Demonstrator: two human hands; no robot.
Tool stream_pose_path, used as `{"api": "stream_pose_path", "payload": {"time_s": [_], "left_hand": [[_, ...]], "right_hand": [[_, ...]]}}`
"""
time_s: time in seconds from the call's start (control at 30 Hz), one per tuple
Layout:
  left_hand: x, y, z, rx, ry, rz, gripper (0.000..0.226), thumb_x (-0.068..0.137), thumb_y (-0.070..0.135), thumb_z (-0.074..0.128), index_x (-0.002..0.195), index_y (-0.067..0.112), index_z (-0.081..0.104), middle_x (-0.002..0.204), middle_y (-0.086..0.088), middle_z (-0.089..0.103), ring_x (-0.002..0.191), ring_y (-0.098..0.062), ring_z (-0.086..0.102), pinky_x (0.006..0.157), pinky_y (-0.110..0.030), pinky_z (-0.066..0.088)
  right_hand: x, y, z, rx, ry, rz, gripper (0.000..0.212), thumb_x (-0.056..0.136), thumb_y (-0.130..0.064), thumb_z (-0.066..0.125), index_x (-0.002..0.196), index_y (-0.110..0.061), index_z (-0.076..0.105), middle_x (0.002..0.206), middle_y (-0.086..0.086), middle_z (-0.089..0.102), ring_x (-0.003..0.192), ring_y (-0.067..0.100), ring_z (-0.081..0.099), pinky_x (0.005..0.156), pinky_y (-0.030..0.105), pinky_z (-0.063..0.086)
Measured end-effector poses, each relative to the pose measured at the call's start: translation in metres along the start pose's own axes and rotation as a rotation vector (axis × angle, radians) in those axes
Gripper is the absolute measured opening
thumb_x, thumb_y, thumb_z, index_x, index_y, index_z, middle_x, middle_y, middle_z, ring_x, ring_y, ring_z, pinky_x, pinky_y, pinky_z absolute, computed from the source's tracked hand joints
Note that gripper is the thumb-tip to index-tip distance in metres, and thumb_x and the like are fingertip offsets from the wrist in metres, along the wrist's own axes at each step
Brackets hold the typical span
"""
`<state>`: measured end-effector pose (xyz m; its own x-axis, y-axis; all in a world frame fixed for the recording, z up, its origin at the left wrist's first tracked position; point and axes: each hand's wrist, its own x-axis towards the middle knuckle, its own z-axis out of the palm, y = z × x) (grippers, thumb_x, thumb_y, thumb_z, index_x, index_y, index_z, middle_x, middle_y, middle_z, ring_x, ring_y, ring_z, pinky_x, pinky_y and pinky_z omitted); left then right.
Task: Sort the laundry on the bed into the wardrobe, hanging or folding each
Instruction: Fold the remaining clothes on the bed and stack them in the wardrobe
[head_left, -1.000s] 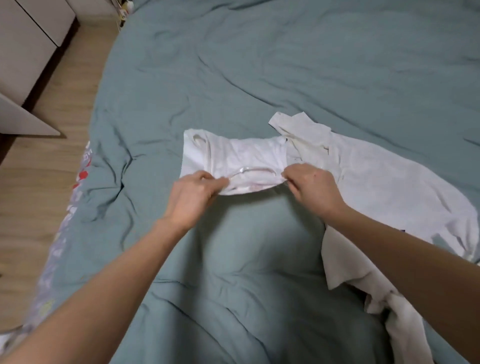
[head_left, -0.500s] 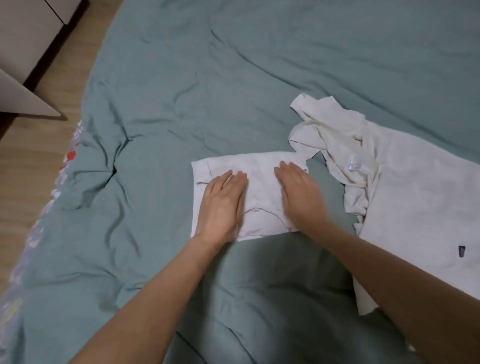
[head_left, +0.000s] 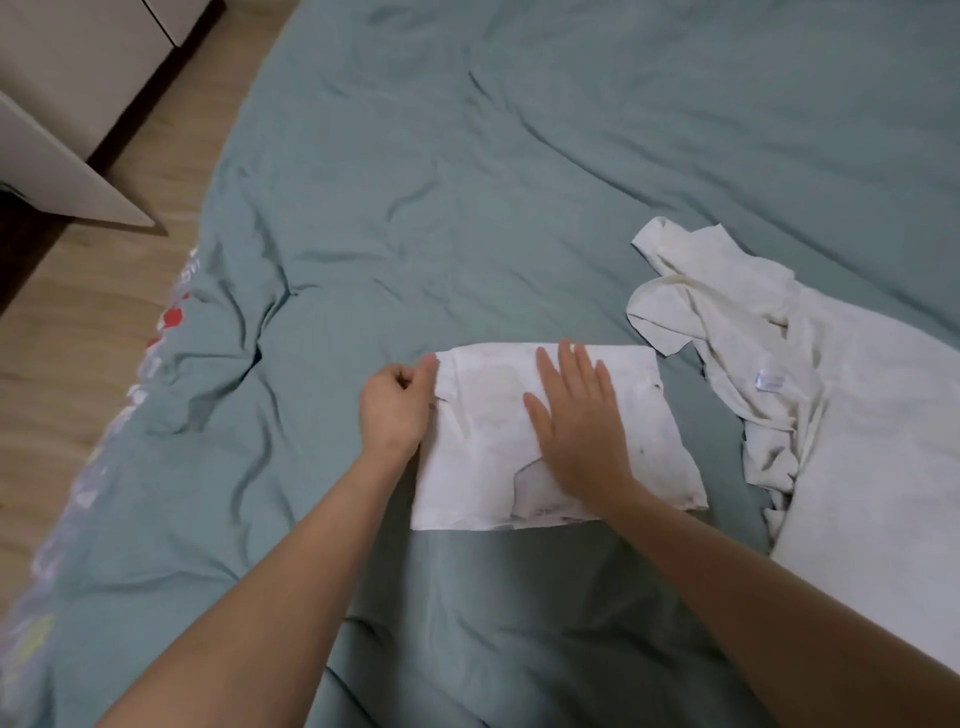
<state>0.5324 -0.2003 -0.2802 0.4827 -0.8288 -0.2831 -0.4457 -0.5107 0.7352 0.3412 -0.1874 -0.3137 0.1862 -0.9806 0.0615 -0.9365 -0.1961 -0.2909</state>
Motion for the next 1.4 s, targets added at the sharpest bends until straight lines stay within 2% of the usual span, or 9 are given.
{"api": "stream_pose_path", "payload": {"time_s": [0.13, 0.2, 0.47, 0.77, 0.83, 0.93, 1.13, 1.23, 1.4], "left_hand": [[0.014, 0.002, 0.007, 0.005, -0.132, -0.160, 0.041, 0.084, 0.045, 0.067, 0.083, 0.005, 0.063, 0.081, -0.011, 0.066, 0.083, -0.032, 0.062, 0.074, -0.035, 0.047], [0.014, -0.002, 0.011, 0.030, -0.170, -0.156, 0.044, 0.088, 0.042, 0.062, 0.063, 0.007, 0.054, 0.063, -0.012, 0.056, 0.074, -0.040, 0.054, 0.064, -0.036, 0.042], [-0.003, -0.019, -0.009, -0.035, 0.000, 0.156, 0.024, 0.100, 0.024, 0.046, 0.084, 0.006, 0.044, 0.067, 0.002, 0.047, 0.066, -0.024, 0.043, 0.057, -0.032, 0.022], [-0.009, -0.008, -0.014, -0.057, -0.086, 0.184, 0.022, 0.098, 0.024, 0.049, 0.083, 0.007, 0.046, 0.067, 0.005, 0.047, 0.059, -0.009, 0.043, 0.051, -0.022, 0.031], [-0.013, 0.008, -0.017, -0.106, -0.136, 0.214, 0.021, 0.095, 0.024, 0.054, 0.080, 0.011, 0.048, 0.066, 0.006, 0.046, 0.056, -0.007, 0.041, 0.050, -0.015, 0.034], [-0.025, 0.044, -0.013, -0.202, -0.292, 0.211, 0.028, 0.093, 0.026, 0.060, 0.073, 0.016, 0.043, 0.060, 0.006, 0.039, 0.044, -0.002, 0.039, 0.047, -0.014, 0.036], [-0.061, 0.110, 0.035, -0.333, -0.895, 0.029, 0.028, 0.100, 0.034, 0.047, 0.090, 0.009, 0.057, 0.082, -0.010, 0.066, 0.069, -0.026, 0.066, 0.063, -0.035, 0.056], [-0.045, 0.111, 0.055, -0.154, -0.669, 0.306, 0.018, 0.099, 0.023, 0.049, 0.091, 0.014, 0.063, 0.092, -0.007, 0.070, 0.076, -0.018, 0.062, 0.074, -0.036, 0.054], [-0.004, 0.090, 0.064, 0.380, -0.564, 0.642, 0.033, 0.086, 0.041, 0.053, 0.107, 0.018, 0.066, 0.105, 0.000, 0.069, 0.103, -0.023, 0.059, 0.093, -0.037, 0.046]], "right_hand": [[0.000, -0.023, 0.010, -0.047, -0.063, -0.015, 0.058, 0.099, -0.040, 0.020, 0.143, -0.009, 0.041, 0.149, 0.014, 0.039, 0.138, 0.031, 0.036, 0.115, 0.044, 0.026], [-0.002, -0.023, 0.011, -0.015, -0.088, 0.038, 0.060, 0.099, -0.039, 0.014, 0.148, -0.009, 0.032, 0.154, 0.009, 0.032, 0.142, 0.027, 0.029, 0.117, 0.040, 0.020], [-0.039, 0.000, 0.014, -0.045, -0.190, -0.014, 0.059, 0.098, -0.042, 0.014, 0.154, -0.021, 0.011, 0.161, 0.004, 0.005, 0.149, 0.022, 0.005, 0.121, 0.037, 0.003], [-0.045, 0.010, 0.022, -0.132, -0.354, -0.091, 0.070, 0.095, -0.060, 0.008, 0.154, -0.023, -0.001, 0.161, 0.003, -0.007, 0.148, 0.021, -0.007, 0.121, 0.038, -0.001], [-0.038, 0.006, 0.002, 0.135, -0.370, -0.001, 0.064, 0.098, -0.054, 0.015, 0.153, -0.022, 0.012, 0.161, 0.000, 0.004, 0.148, 0.018, 0.001, 0.118, 0.027, -0.003], [-0.023, 0.002, -0.047, 0.836, -0.160, 0.456, 0.030, 0.102, -0.024, 0.041, 0.122, -0.018, 0.061, 0.129, -0.003, 0.059, 0.127, 0.017, 0.049, 0.107, 0.019, 0.030], [-0.015, 0.024, -0.100, 1.617, -0.058, 1.070, 0.042, 0.099, -0.043, 0.042, 0.091, -0.010, 0.066, 0.078, 0.007, 0.069, 0.067, 0.017, 0.065, 0.066, 0.028, 0.052], [-0.021, 0.050, -0.095, 1.393, -0.117, 1.163, 0.044, 0.091, -0.052, 0.053, 0.074, -0.012, 0.057, 0.069, 0.007, 0.057, 0.063, 0.019, 0.052, 0.064, 0.030, 0.044], [-0.020, 0.063, -0.075, 0.850, -0.193, 0.886, 0.026, 0.080, -0.022, 0.076, 0.099, -0.008, 0.064, 0.083, 0.003, 0.060, 0.080, 0.018, 0.056, 0.074, 0.031, 0.047]]}}
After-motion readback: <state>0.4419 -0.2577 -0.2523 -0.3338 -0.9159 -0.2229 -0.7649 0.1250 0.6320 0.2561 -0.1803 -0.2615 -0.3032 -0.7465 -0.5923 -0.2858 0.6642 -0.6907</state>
